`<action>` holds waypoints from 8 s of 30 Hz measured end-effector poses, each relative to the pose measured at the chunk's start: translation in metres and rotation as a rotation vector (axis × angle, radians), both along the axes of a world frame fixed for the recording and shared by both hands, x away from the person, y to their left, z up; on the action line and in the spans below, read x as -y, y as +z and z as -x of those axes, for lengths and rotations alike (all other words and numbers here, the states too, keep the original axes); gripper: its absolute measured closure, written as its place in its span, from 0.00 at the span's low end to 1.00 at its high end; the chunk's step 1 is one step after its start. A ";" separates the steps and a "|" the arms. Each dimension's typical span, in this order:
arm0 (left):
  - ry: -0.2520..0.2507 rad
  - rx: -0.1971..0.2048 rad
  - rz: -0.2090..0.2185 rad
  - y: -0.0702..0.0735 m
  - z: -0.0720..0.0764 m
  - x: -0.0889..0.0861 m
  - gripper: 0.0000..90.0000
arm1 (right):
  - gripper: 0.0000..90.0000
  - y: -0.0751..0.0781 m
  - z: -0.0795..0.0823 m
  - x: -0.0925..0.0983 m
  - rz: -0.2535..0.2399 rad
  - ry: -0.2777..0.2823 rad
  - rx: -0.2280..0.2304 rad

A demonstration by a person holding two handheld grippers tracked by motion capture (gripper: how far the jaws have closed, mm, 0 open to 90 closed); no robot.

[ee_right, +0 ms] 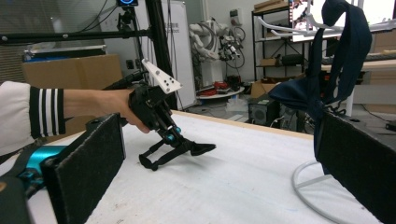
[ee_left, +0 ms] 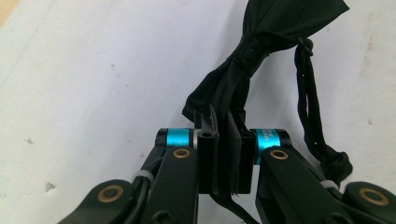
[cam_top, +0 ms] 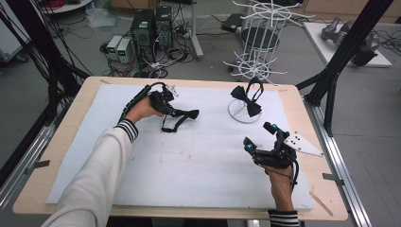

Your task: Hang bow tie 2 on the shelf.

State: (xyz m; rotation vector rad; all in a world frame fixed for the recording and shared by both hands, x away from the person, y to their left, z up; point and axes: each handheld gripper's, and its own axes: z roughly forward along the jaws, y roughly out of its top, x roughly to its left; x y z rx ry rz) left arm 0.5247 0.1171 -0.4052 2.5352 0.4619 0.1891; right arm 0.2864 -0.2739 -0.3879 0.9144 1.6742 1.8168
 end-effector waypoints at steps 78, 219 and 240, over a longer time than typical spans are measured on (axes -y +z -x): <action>-0.102 0.193 0.445 0.073 0.152 -0.029 0.93 | 0.05 0.059 -0.055 -0.098 0.221 0.422 -0.125; 0.360 0.488 0.789 -0.020 0.221 -0.162 0.17 | 0.93 0.103 -0.019 0.055 0.055 -0.197 0.083; 0.365 0.491 0.784 -0.020 0.221 -0.165 0.17 | 0.93 0.099 -0.040 0.073 0.016 -0.285 0.051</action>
